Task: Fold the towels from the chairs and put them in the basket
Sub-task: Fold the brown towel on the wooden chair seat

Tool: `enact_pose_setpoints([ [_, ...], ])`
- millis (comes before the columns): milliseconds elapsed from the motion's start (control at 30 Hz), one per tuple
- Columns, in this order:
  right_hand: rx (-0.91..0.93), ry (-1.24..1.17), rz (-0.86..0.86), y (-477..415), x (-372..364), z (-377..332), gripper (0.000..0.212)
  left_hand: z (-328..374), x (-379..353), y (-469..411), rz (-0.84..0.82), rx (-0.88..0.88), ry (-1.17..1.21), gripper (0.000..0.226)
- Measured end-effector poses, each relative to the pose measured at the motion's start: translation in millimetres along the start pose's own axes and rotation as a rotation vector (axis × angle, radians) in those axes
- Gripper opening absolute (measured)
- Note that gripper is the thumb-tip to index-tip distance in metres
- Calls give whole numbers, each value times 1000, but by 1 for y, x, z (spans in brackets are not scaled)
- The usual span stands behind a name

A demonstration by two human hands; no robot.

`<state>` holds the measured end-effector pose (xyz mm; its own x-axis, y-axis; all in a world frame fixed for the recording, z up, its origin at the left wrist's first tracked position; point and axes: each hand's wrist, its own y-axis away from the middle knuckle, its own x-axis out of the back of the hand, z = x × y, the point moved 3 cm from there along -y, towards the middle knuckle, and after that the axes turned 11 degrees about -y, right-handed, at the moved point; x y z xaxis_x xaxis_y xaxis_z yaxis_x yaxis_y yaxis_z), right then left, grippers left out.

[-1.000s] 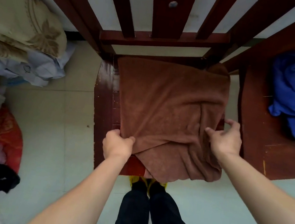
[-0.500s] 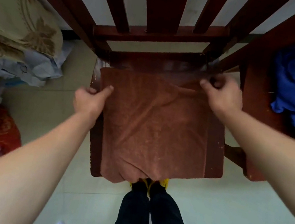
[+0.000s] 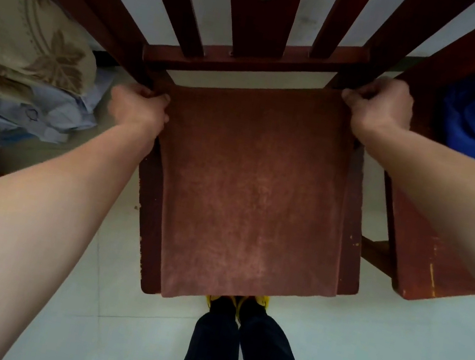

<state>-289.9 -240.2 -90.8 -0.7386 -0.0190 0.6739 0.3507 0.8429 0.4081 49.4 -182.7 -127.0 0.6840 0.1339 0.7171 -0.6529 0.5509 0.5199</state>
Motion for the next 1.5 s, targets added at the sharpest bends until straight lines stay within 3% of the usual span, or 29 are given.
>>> enact_pose_setpoints([
  [133,-24,-1,-46,15,-9,27,49,-16,-10,11,-157,122,61,20],
  [233,-41,9,-21,47,-1,54,55,-37,0,31,-17,75,44,29],
  [300,-105,-11,-7,80,8,77,55,-63,9,59,44,77,-100,35],
  [467,-349,44,-53,171,15,156,42,-158,8,150,-123,281,-268,36],
  [633,-516,-45,-118,219,2,208,24,-199,-1,187,-139,279,-353,28],
  [733,-483,-188,-80,217,9,199,30,-199,2,180,-135,262,-292,39],
  [900,-345,-430,-31,187,37,146,27,-160,30,161,-197,154,-4,35],
  [1033,-232,-428,-4,132,42,101,26,-100,42,126,-199,126,175,35],
  [1167,-253,-369,-15,89,19,94,22,-71,25,97,-293,210,275,17],
  [1200,-272,-345,-26,87,14,99,18,-74,20,93,-310,231,273,25],
  [1333,-347,-182,-7,124,15,137,22,-130,14,120,-161,206,49,36],
  [1500,-467,-60,-115,204,14,194,20,-205,1,196,-263,197,-289,26],
])
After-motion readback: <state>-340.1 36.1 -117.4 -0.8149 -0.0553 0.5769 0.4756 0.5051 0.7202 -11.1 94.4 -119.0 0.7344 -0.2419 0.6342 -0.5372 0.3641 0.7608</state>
